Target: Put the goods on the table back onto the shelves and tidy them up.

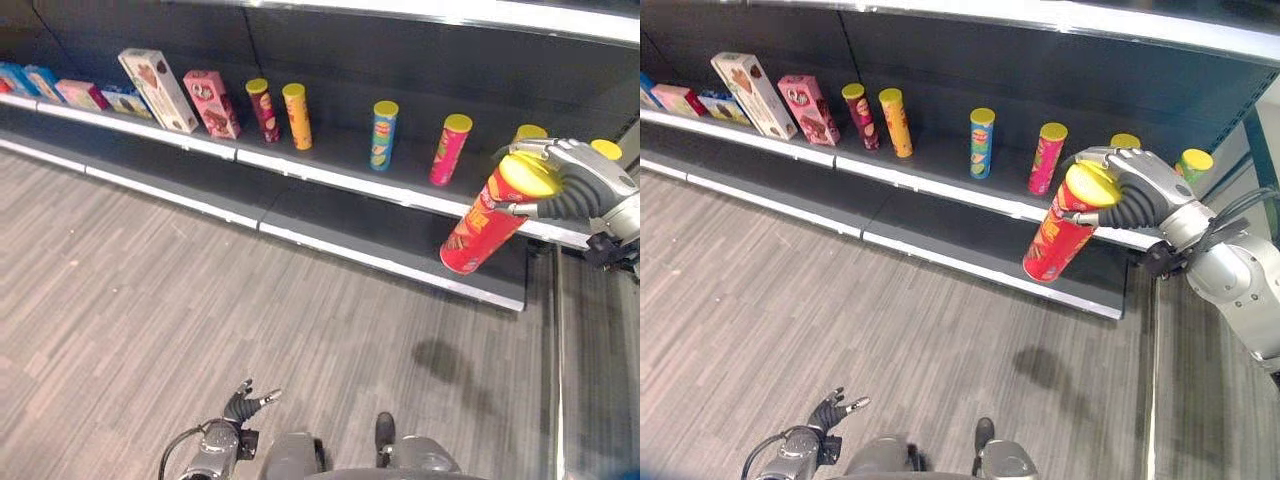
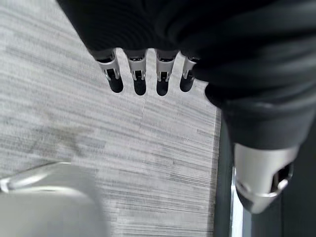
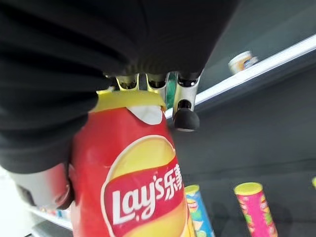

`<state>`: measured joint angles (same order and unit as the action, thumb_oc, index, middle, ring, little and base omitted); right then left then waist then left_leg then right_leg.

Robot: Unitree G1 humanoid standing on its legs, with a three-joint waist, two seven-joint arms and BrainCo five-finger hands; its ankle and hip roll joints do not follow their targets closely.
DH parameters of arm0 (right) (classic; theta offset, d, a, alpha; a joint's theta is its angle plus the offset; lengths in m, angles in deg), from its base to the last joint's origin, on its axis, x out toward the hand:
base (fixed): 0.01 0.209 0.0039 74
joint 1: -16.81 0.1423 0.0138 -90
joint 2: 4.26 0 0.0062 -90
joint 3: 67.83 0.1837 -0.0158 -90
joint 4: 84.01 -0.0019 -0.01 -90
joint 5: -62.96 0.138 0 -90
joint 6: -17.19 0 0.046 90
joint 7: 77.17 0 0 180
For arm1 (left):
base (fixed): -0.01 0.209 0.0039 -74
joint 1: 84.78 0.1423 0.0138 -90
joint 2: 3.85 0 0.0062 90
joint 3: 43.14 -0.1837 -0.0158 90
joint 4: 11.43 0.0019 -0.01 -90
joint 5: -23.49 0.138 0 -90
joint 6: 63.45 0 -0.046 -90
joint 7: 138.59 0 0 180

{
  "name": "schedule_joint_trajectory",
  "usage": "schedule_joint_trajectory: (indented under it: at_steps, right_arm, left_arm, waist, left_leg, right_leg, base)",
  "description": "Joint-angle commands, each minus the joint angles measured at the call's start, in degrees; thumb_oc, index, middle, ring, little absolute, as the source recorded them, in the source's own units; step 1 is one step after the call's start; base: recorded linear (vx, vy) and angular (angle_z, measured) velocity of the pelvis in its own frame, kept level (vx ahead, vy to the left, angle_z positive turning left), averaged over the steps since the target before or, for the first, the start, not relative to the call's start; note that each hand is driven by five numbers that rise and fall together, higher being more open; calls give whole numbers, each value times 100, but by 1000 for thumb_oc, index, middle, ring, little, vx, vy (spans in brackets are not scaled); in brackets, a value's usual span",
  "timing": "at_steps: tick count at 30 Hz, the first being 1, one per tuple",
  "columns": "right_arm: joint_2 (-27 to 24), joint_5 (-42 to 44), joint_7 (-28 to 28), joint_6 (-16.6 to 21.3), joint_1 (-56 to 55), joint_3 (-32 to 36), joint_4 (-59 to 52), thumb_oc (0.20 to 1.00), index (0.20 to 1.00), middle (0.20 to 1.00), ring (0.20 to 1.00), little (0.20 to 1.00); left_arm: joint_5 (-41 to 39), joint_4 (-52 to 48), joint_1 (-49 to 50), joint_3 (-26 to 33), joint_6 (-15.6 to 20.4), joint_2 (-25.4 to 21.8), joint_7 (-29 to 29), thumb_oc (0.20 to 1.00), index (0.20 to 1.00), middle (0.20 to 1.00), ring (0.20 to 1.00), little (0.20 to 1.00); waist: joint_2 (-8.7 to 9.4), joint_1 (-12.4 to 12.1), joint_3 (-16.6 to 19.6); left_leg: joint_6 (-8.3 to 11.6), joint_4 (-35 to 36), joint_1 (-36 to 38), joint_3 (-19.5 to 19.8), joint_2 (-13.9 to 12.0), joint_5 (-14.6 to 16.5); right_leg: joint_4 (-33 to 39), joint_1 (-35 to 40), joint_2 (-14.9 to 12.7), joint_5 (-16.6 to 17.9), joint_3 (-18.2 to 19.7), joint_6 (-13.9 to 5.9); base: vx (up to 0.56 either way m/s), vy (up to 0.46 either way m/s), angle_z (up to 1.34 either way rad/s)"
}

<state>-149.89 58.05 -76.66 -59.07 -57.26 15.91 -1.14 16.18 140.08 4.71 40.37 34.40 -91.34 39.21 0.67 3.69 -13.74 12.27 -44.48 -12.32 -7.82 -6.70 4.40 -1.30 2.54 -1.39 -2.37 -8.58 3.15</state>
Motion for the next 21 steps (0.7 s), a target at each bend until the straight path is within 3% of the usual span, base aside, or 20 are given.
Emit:
schedule_joint_trajectory:
  at_steps: [1,2,3,4,5,6,7,8,9,10,11,13,14,15,16,19,21]
  right_arm:
    - [196,322,163,47,244,194,-82,200,200,200,200,200]
    - [202,349,195,87,325,145,-48,200,200,200,200,200]
    - [204,349,196,89,335,136,-44,200,200,200,200,200]
    - [184,380,221,113,365,139,30,200,200,200,200,200]
    - [210,380,298,142,375,121,129,200,200,200,200,200]
    - [232,331,348,149,308,162,153,200,200,200,200,200]
    - [235,328,349,150,272,191,144,200,200,200,200,200]
    - [314,226,289,91,159,228,169,200,200,200,200,200]
    - [317,226,285,86,144,238,159,200,200,200,200,200]
    - [406,98,336,51,146,234,153,200,200,200,200,200]
    - [663,-22,304,-17,231,182,142,200,200,200,200,200]
    - [894,-143,324,-106,264,93,193,200,200,200,200,200]
    - [996,-159,341,-118,379,-37,234,200,200,200,200,200]
    - [996,-159,341,-118,383,-40,236,200,200,200,200,200]
    - [1142,-126,359,-109,486,-123,243,200,200,200,200,200]
    - [1158,-110,332,-113,457,-120,239,200,200,200,200,200]
    - [1190,20,338,-50,615,-188,252,200,200,200,200,200]
  left_arm:
    - [34,-322,-172,-94,123,-159,-46,1000,1000,1000,1000,1000]
    - [38,-306,-177,-82,145,-199,-105,1000,1000,1000,1000,1000]
    - [38,-305,-178,-79,145,-200,-106,1000,1000,1000,1000,1000]
    - [53,-302,-168,-59,171,-238,-122,1000,1000,1000,1000,1000]
    - [63,-256,-162,-73,209,-288,-173,1000,1000,1000,1000,1000]
    - [104,-209,-179,-93,206,-291,-207,1000,1000,1000,1000,1000]
    - [105,-205,-178,-104,209,-294,-209,1000,1000,1000,1000,1000]
    - [188,-135,-139,-79,191,-337,-186,1000,1000,1000,1000,1000]
    - [188,-137,-132,-81,191,-339,-185,1000,1000,1000,1000,1000]
    - [230,-160,-100,-61,214,-374,-208,1000,1000,1000,1000,1000]
    - [278,-154,-132,-20,200,-445,-209,1000,1000,1000,1000,1000]
    - [295,-153,-145,63,157,-548,-209,1000,1000,1000,1000,1000]
    - [264,-159,-172,114,144,-620,-209,1000,1000,1000,1000,1000]
    - [264,-159,-172,115,144,-619,-209,1000,1000,1000,1000,1000]
    - [330,-172,-197,141,136,-724,-202,1000,1000,1000,1000,1000]
    - [378,-156,-206,127,122,-766,-187,1000,1000,1000,1000,1000]
    - [359,-37,-286,118,95,-772,-193,1000,1000,1000,1000,1000]
  waist:
    - [277,-256,120]
    - [277,-343,135]
    - [302,-343,148]
    - [240,-421,182]
    - [178,-528,309]
    - [163,-510,366]
    - [187,-510,367]
    - [75,-453,518]
    - [85,-475,519]
    - [-18,-485,525]
    - [-90,-495,545]
    - [-75,-446,533]
    - [-5,-465,516]
    - [-6,-469,521]
    - [73,-463,512]
    - [174,-450,527]
    - [246,-346,455]
  left_leg:
    - [-277,855,513,-431,-468,-54]
    - [-231,2091,417,-421,-867,-80]
    - [-236,2164,436,-442,-836,-132]
    - [-83,2944,283,-349,-1069,-438]
    - [214,4247,141,-118,-1290,-1040]
    - [273,4478,17,-168,-1400,-1152]
    - [273,4525,51,-179,-1368,-1171]
    - [273,4696,69,-347,-1445,-1310]
    - [273,4728,106,-382,-1442,-1319]
    - [273,4498,40,-430,-1476,-1397]
    - [273,4161,22,-539,-1335,-1224]
    - [273,4015,171,-640,-1197,-1021]
    - [259,3976,270,-793,-1119,-889]
    - [259,3978,267,-797,-1122,-890]
    - [94,3910,334,-976,-1002,-723]
    - [-66,3955,442,-1096,-845,-598]
    - [-295,4144,662,-1326,-551,-419]
  right_leg:
    - [-110,-54,-160,-492,-112,-1140]
    - [-52,42,-327,-575,-82,-1285]
    - [-47,25,-351,-562,-75,-1286]
    - [37,172,-403,-667,-67,-1389]
    - [210,428,-528,-785,-4,-1552]
    - [270,553,-668,-807,-24,-1646]
    - [285,576,-695,-813,-38,-1656]
    - [286,676,-921,-757,-1,-1815]
    - [283,675,-931,-759,22,-1815]
    - [265,703,-1052,-722,-56,-1815]
    - [261,647,-1386,-436,-39,-1815]
    - [114,350,-1720,82,110,-1815]
    - [51,172,-1836,293,277,-1815]
    - [50,163,-1835,294,282,-1815]
    - [-5,33,-1904,662,330,-1815]
    - [-59,-131,-1709,763,543,-1815]
    - [3,-484,-1107,329,491,-1815]
  base:
    - [463,351,-28]
    - [334,290,-33]
    - [368,394,-21]
    - [456,454,-25]
    - [585,618,-22]
    - [434,441,-26]
    - [357,531,-21]
    - [234,371,-27]
    - [326,575,-29]
    - [259,520,-54]
    - [327,671,-64]
    - [222,496,-79]
    - [95,250,-53]
    - [96,312,-37]
    - [93,277,-45]
    - [132,288,-43]
    - [141,366,-8]
